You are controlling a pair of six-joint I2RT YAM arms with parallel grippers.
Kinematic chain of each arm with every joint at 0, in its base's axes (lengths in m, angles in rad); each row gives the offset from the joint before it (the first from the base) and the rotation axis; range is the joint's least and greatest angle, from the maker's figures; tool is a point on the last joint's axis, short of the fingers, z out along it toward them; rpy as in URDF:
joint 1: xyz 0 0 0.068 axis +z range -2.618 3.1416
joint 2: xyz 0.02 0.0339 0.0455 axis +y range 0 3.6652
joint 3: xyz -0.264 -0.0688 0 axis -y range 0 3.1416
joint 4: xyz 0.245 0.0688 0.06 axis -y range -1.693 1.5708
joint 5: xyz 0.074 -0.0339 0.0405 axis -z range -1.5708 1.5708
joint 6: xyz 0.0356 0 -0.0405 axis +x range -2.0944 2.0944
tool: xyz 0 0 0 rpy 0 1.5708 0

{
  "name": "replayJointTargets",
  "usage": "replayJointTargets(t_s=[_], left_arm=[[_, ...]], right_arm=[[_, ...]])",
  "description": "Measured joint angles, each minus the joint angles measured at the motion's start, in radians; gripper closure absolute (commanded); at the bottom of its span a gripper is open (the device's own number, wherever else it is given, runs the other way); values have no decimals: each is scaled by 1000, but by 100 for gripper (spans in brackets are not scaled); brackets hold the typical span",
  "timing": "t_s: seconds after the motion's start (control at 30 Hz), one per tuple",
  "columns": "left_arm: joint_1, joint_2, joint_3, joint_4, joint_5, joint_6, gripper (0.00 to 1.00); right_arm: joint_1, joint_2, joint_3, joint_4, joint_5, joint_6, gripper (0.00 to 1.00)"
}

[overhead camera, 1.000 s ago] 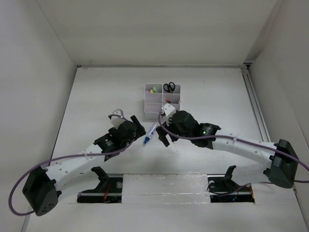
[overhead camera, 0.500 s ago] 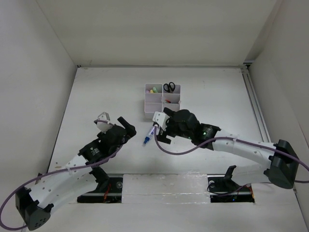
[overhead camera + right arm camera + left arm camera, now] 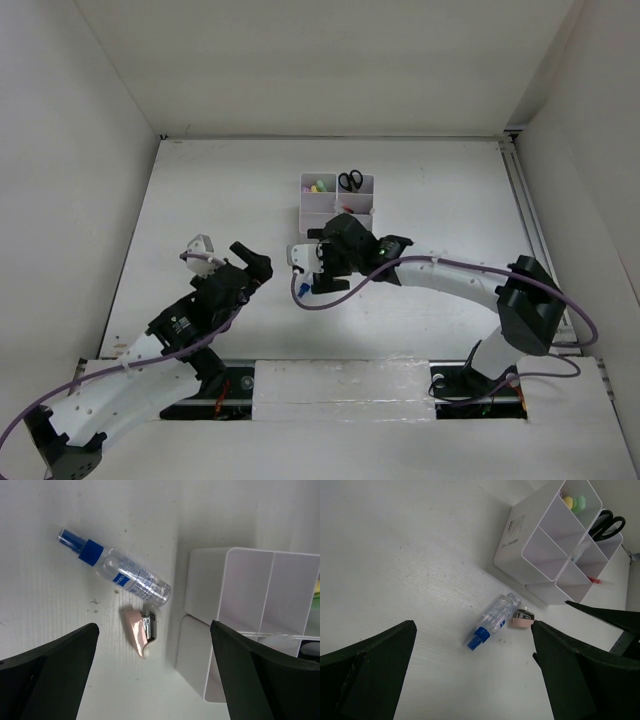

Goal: Sort the stationery into containers
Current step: Grab a piece of stationery with the right arm

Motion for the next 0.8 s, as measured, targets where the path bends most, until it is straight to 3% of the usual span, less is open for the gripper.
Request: replayJointTargets(t_s=[0.47, 0.8], left_arm=[[0, -161, -40, -9, 6, 4, 0], [0, -145, -43, -8, 7, 21, 0]], right_arm=[[2, 251, 206, -166, -60, -179, 1], [-16, 345, 280, -246, -58, -234, 3]])
